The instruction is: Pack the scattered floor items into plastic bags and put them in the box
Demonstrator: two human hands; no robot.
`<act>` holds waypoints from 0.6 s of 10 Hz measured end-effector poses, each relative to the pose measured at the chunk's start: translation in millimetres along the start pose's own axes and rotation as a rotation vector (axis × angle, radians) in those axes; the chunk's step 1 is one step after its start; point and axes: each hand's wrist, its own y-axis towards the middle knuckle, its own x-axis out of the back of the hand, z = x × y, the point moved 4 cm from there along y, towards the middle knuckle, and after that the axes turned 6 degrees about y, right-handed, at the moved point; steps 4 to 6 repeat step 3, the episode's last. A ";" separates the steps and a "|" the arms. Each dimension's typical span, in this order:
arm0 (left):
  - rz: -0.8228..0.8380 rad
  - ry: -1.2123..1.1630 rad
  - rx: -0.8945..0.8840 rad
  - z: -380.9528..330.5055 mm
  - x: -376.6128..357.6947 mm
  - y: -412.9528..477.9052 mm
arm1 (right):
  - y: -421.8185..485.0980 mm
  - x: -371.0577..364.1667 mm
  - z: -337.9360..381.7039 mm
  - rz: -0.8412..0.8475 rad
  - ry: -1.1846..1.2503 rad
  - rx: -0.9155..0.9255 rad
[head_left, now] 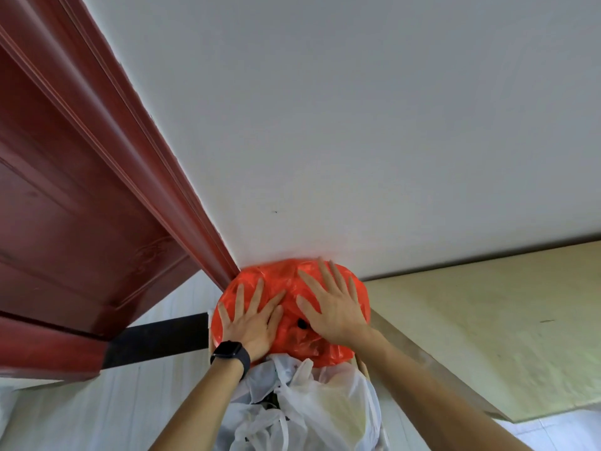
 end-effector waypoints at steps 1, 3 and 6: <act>0.047 0.069 0.027 -5.2 1.2 4.2 | -13.8 -26.3 -5.4 0.099 0.074 -0.052; 0.107 0.059 0.033 -8.9 4.5 2.3 | 5.8 25.2 8.2 0.285 0.074 0.018; 0.107 0.059 0.033 -8.9 4.5 2.3 | 5.8 25.2 8.2 0.285 0.074 0.018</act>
